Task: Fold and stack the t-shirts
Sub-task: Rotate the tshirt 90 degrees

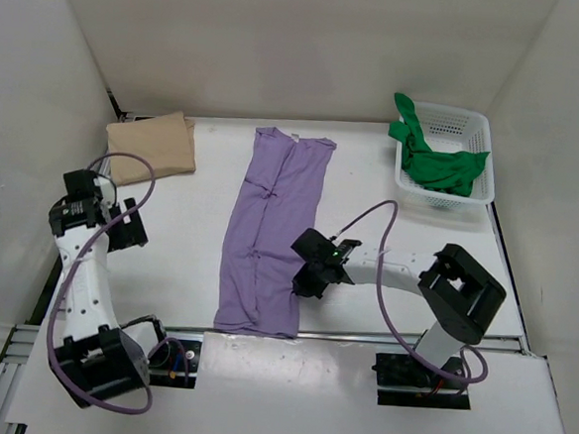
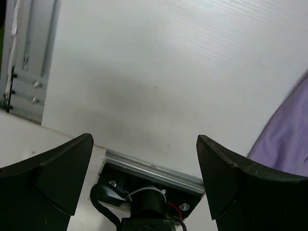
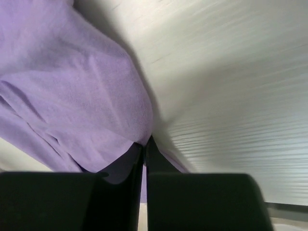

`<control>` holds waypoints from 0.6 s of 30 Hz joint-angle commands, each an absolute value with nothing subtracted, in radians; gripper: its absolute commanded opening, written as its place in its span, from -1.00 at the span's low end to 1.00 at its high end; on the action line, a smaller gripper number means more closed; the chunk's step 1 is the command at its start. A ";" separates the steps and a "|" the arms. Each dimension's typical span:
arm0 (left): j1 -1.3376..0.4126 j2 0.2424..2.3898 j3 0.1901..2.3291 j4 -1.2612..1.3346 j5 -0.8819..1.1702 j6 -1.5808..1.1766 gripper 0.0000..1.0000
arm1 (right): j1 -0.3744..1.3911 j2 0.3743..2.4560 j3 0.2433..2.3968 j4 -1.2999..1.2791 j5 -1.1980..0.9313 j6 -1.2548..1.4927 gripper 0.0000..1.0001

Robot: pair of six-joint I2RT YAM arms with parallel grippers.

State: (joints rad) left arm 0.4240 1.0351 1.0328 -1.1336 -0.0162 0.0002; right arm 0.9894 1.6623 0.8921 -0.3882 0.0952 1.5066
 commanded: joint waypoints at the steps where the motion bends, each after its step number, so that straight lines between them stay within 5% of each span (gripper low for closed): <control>1: 0.292 1.084 1.107 -1.100 -0.011 0.000 0.98 | 0.951 1.666 0.810 -0.518 0.184 1.275 -0.74; 5: 0.059 1.094 1.121 -1.114 -0.038 0.000 0.98 | 0.942 1.582 0.833 -0.529 0.193 1.105 -0.24; 11: -0.289 1.221 1.130 -1.116 -0.187 0.000 0.98 | 0.942 1.418 0.824 -0.540 0.144 0.942 0.11; 18: -0.453 1.092 1.075 -1.013 -0.176 0.000 0.98 | 1.037 1.347 0.815 -0.529 0.152 0.888 0.17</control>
State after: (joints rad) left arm -0.4225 1.2144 1.0454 -1.0840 -0.1249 0.0006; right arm 1.0027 1.3800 0.8215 -0.5098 0.1352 0.9394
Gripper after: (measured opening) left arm 0.992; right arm 0.584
